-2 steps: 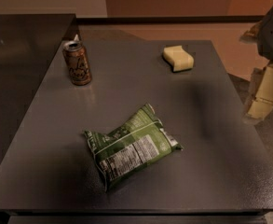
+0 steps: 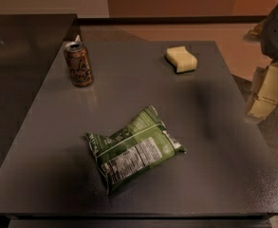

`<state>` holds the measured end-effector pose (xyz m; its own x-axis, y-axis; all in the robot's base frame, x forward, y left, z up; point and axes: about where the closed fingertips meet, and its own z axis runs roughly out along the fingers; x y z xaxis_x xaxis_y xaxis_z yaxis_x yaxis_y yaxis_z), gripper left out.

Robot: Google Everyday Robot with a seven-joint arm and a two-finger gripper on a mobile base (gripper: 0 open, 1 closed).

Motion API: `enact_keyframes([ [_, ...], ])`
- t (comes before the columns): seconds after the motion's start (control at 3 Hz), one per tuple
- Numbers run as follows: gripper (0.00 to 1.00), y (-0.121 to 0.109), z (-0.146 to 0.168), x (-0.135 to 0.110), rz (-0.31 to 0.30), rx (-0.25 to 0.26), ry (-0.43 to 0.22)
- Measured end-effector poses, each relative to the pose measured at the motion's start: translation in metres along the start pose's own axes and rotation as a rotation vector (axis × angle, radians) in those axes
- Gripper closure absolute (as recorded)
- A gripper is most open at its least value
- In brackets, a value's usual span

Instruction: Move sponge near green jalapeno chip bag

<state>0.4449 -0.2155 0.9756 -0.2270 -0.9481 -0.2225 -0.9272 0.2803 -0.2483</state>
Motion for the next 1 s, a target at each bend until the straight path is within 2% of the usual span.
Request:
enact_keyframes([
  [0.33,0.00,-0.023,0.019,-0.007,0.035,0.000,-0.040],
  [1.0,0.00,-0.090,0.068,-0.020,0.166,0.008,-0.131],
])
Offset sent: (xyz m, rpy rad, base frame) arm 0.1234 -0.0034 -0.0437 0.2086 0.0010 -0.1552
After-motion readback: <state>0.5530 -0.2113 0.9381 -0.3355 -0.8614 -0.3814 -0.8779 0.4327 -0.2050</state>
